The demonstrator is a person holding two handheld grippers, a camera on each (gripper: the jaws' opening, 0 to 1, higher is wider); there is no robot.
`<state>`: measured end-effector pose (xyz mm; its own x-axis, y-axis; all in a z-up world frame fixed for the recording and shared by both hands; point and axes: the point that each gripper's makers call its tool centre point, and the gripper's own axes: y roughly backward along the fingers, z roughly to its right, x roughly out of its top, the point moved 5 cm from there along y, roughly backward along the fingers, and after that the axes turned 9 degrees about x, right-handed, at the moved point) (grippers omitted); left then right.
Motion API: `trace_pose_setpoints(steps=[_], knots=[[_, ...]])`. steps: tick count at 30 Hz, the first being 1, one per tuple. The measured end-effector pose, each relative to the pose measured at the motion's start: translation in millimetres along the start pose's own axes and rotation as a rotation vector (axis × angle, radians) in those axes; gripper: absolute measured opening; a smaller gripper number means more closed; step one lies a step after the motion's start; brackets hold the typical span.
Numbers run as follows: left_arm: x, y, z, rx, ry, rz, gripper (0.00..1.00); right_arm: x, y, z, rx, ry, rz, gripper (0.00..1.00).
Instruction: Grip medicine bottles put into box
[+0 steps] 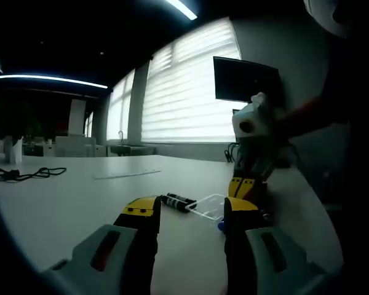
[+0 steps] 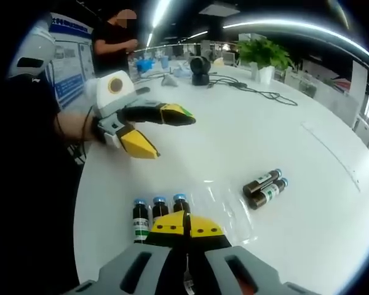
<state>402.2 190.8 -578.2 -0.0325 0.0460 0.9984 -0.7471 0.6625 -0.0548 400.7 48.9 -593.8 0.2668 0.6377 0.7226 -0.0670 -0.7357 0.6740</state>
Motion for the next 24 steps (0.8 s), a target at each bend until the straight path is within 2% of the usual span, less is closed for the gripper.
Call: trace_pose_setpoints(steps=[6, 7, 9, 10, 13, 20, 24], knots=[[0.3, 0.7, -0.9, 0.001, 0.001, 0.005, 0.34, -0.1, 1.2, 3.0, 0.000, 0.010, -0.014, 0.00], [0.5, 0.7, -0.7, 0.000, 0.001, 0.005, 0.34, -0.4, 2.0, 3.9, -0.004, -0.010, -0.011, 0.00], [0.6, 1.0, -0.7, 0.000, 0.001, 0.006, 0.34, 6.5, 2.7, 0.5, 0.001, -0.077, 0.056, 0.00], [0.5, 1.1, -0.9, 0.000, 0.001, 0.006, 0.34, 8.5, 3.7, 0.0, -0.016, -0.084, 0.052, 0.00], [0.4, 1.2, -1.2, -0.001, 0.002, 0.006, 0.34, 10.0, 5.8, -0.4, -0.021, -0.029, 0.040, 0.00], [1.3, 1.4, -0.6, -0.004, 0.004, 0.011, 0.34, 10.0, 4.7, -0.6, -0.025, -0.026, 0.030, 0.04], [1.7, 1.7, -1.3, -0.004, 0.009, 0.014, 0.34, 12.7, 5.2, 4.5, -0.042, -0.063, 0.042, 0.09]])
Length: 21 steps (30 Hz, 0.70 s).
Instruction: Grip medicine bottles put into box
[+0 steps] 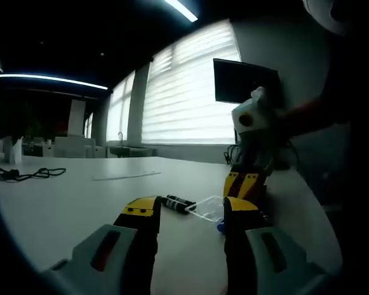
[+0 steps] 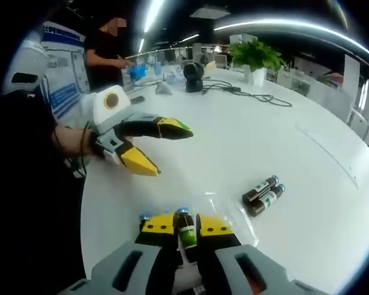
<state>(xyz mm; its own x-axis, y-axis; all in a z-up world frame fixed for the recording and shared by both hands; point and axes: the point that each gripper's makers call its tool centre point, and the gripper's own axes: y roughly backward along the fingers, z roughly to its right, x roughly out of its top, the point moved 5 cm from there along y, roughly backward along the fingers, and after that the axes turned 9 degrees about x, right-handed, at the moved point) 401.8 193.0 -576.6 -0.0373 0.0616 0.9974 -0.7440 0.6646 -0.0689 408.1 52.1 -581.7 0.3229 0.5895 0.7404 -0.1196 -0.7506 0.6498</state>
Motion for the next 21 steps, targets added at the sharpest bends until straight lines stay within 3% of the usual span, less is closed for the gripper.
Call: trace_pose_setpoints(steps=[13, 18, 21], knots=[[2.4, 0.8, -1.2, 0.001, 0.013, 0.015, 0.34, 10.3, 5.7, 29.0, -0.105, -0.183, 0.034, 0.12], [3.3, 1.3, -1.8, 0.002, 0.018, 0.021, 0.34, 14.0, 7.7, 39.2, -0.141, -0.334, 0.068, 0.15], [3.1, 1.0, -0.9, 0.002, 0.012, 0.020, 0.34, 15.2, 8.4, 45.2, -0.159, -0.368, 0.070, 0.15]])
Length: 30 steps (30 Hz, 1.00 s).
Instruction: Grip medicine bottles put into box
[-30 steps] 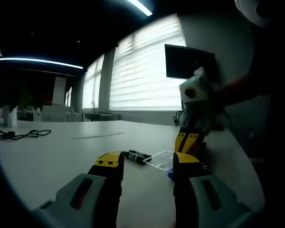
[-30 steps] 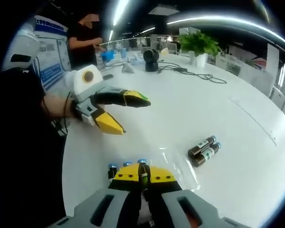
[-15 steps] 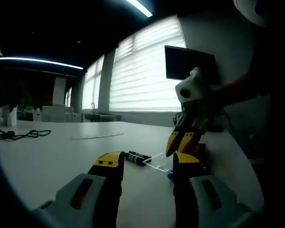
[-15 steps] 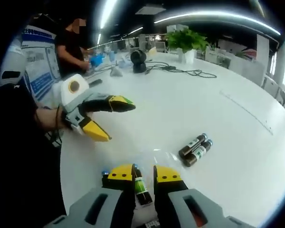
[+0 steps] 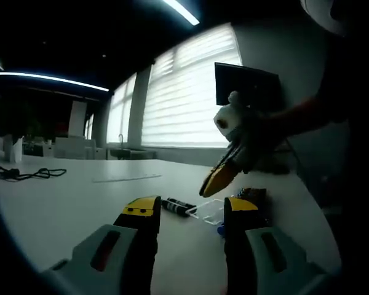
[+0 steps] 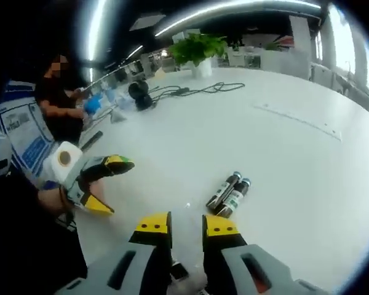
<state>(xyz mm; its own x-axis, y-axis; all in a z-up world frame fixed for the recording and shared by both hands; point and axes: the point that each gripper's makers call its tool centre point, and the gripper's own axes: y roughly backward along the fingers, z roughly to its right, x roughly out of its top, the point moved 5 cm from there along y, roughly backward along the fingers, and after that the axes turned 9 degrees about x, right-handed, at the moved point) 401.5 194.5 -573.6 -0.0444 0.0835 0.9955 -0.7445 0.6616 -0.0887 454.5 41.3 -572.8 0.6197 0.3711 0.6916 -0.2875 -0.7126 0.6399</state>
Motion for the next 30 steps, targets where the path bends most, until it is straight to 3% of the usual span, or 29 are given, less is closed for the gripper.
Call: trace_pose_setpoints(steps=[8, 11, 18, 25, 30], knots=[[-0.8, -0.3, 2.5, -0.007, -0.021, -0.005, 0.34, 2.1, -1.9, 6.2, -0.034, -0.029, -0.008, 0.15], [-0.2, -0.3, 2.5, -0.006, -0.018, -0.002, 0.34, 5.0, -1.3, 12.1, -0.058, -0.130, 0.014, 0.16], [0.8, -0.1, 2.9, -0.008, -0.016, 0.004, 0.34, 4.6, -5.5, 18.7, -0.086, -0.158, -0.023, 0.15], [1.2, 0.9, 2.4, -0.010, -0.015, 0.009, 0.34, 3.7, -10.3, 33.6, -0.145, -0.308, -0.055, 0.12], [2.0, 1.3, 2.0, -0.010, -0.009, 0.014, 0.34, 5.5, -15.8, 41.3, -0.160, -0.334, -0.049, 0.10]])
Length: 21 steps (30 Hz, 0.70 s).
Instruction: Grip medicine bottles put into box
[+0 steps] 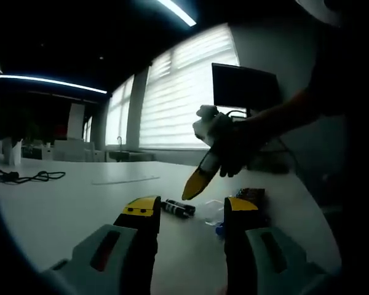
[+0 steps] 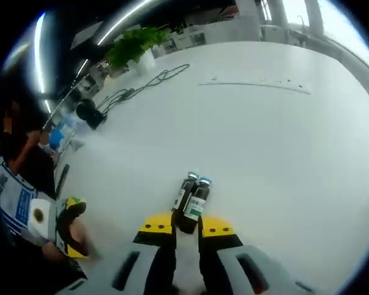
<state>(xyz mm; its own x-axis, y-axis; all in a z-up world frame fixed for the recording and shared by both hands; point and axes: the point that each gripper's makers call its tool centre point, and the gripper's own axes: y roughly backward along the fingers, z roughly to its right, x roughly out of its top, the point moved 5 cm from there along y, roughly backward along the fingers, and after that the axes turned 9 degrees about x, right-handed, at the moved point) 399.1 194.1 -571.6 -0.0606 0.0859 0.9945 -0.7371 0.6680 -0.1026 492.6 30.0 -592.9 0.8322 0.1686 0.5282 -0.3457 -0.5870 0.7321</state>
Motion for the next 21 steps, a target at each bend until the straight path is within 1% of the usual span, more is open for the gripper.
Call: trace_pose_setpoints(steps=[8, 10, 21], knots=[[0.1, 0.8, -1.5, -0.005, 0.008, 0.006, 0.34, 6.1, -6.7, 7.7, -0.012, -0.042, 0.005, 0.10], [0.4, 1.0, -1.8, -0.004, 0.011, 0.008, 0.34, 5.5, -9.4, 9.3, -0.011, -0.053, -0.004, 0.10], [1.9, 1.5, -2.1, -0.010, 0.024, 0.017, 0.34, 4.7, -13.5, 16.2, -0.032, -0.035, -0.019, 0.09]])
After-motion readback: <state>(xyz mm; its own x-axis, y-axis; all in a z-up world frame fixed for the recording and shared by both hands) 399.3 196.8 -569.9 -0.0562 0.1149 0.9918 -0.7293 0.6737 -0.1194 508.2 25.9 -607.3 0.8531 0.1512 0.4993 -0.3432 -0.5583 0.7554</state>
